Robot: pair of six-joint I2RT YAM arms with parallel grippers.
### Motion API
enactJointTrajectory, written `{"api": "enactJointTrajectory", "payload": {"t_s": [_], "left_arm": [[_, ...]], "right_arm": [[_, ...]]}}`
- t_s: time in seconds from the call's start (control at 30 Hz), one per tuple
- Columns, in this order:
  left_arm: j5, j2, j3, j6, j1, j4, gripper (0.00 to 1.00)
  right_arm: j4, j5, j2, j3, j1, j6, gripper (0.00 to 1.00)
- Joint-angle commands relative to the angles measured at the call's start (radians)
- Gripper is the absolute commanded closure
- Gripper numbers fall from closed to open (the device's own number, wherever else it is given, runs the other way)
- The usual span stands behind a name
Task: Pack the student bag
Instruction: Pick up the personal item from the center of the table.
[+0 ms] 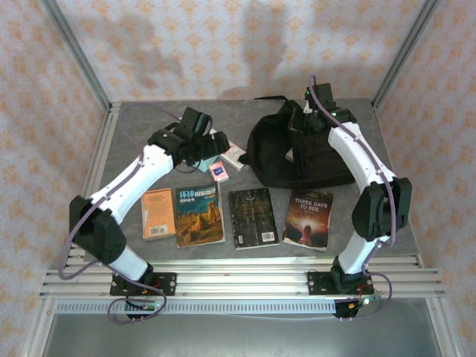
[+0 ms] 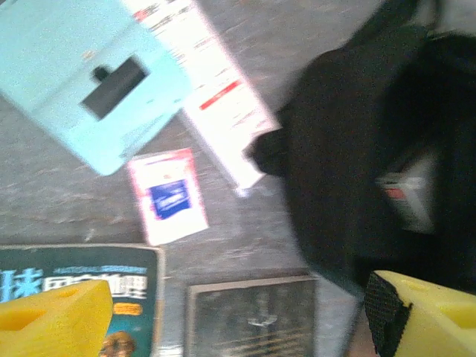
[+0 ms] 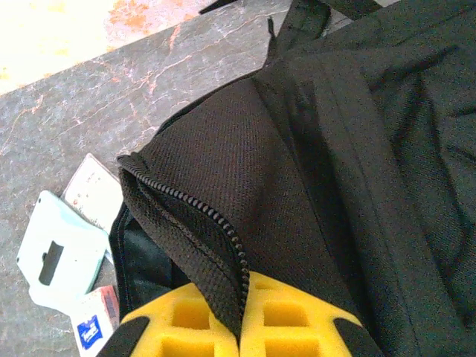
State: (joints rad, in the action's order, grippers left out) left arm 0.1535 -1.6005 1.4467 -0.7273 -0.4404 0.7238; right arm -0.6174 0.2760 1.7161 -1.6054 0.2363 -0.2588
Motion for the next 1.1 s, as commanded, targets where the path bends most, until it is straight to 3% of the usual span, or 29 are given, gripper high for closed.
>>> {"api": "enactJointTrajectory", "payload": {"t_s": [0.0,0.37,0.93,1.07], "left_arm": [[-0.014,-0.079,0.046,-0.005,-0.003,0.091,0.10],[-0.109,-0.439,0.288,0.012,0.005,0.207,0.10],[-0.083,-0.583,0.248,-0.051,0.008,0.100,0.20],[-0.073,-0.604,0.251,-0.057,0.008,0.081,0.26]], "right_arm": [[0.029,-0.062,-0.050,0.013,-0.003,-0.083,1.00],[0.056,-0.039,-0.072,0.049,0.011,-0.125,1.00],[0.076,-0.062,-0.113,0.097,0.012,-0.126,1.00],[0.079,-0.056,-0.124,0.101,0.011,-0.127,1.00]]}}
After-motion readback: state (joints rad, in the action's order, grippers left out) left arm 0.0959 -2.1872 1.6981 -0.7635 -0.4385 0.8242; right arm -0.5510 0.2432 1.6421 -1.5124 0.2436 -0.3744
